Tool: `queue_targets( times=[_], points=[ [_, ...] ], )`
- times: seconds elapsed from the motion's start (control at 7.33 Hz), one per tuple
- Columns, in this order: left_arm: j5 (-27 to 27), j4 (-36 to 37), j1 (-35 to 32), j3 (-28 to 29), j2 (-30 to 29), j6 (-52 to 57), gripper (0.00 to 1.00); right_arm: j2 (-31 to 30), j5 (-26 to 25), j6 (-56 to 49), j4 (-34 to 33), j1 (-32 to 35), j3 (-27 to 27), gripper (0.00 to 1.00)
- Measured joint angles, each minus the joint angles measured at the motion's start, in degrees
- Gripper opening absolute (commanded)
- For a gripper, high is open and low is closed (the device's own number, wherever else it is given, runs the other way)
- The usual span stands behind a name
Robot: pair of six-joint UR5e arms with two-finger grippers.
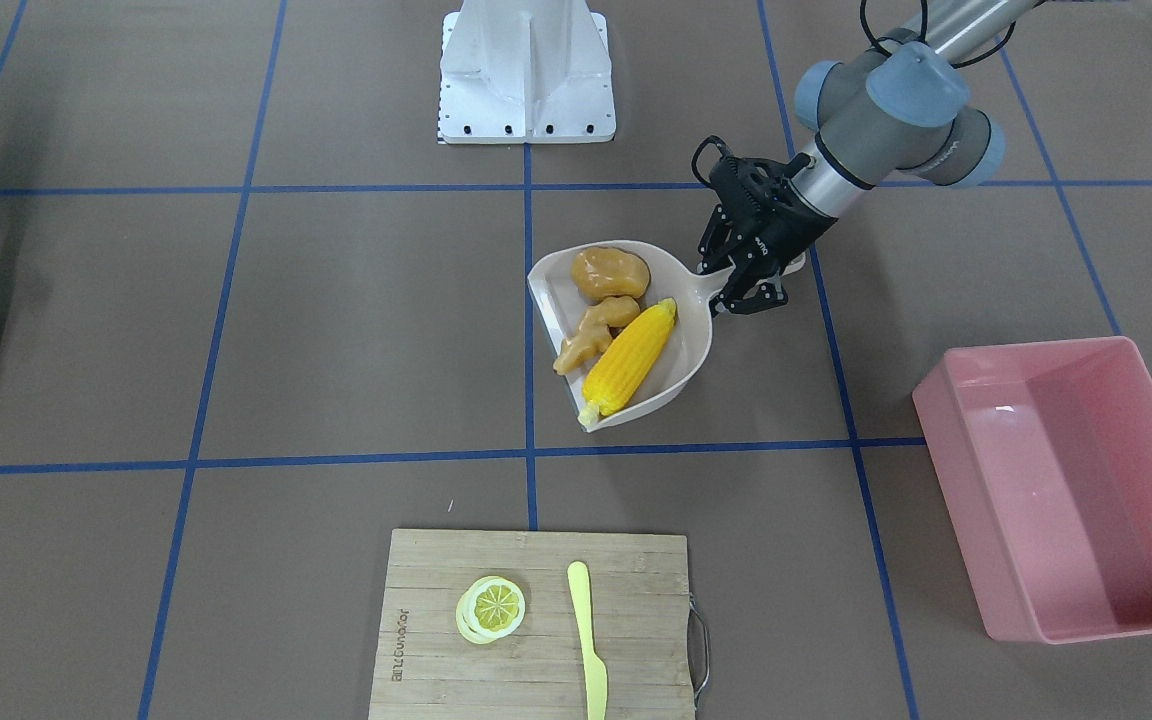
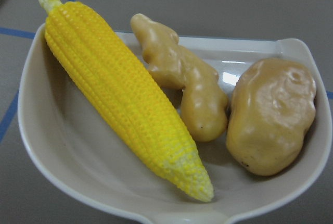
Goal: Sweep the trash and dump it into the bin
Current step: 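Lift the loaded dustpan with the left gripper toward the pink bin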
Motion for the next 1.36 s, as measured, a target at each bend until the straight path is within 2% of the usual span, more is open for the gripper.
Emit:
queue_targets(
  times=[0.14, 0.27, 0.55, 0.68, 0.82, 0.96, 1.09, 1.36],
  points=[
    [3.5, 1.0, -0.8, -0.2, 0.1, -4.6, 0.06, 0.0, 0.0, -0.1, 0.0, 0.0, -0.2, 0.0],
    [5.1, 1.8, -1.6, -0.7, 0.1, -12.0, 0.0, 0.1, 0.1, -0.2, 0.1, 0.0, -0.5, 0.0],
    [6.3, 2.2, -2.7, -2.0, 0.7, -24.0, 0.0, 0.3, 0.1, -0.3, 0.0, -0.1, -0.8, 0.04],
    [7.1, 2.1, -3.2, -2.5, 0.8, -32.7, 0.0, 0.4, 0.1, -0.3, 0.0, -0.1, -0.9, 0.15],
    [10.2, 2.1, -3.5, -2.7, 0.7, -40.4, 0.0, 0.5, 0.2, -0.3, -0.1, -0.1, -1.0, 0.29],
    [14.5, 2.2, -3.8, -2.8, 0.6, -44.6, 0.0, 0.5, 0.2, -0.3, -0.1, -0.1, -1.2, 0.5],
    [17.3, 2.3, -4.3, -2.7, 0.4, -46.3, 0.0, 0.6, 0.3, -0.3, 0.0, -0.2, -1.3, 0.69],
    [19.0, 2.6, -6.2, -2.5, -0.1, -47.2, 0.0, 0.6, 0.4, -0.1, 0.0, -0.1, -1.4, 0.99]
  ],
)
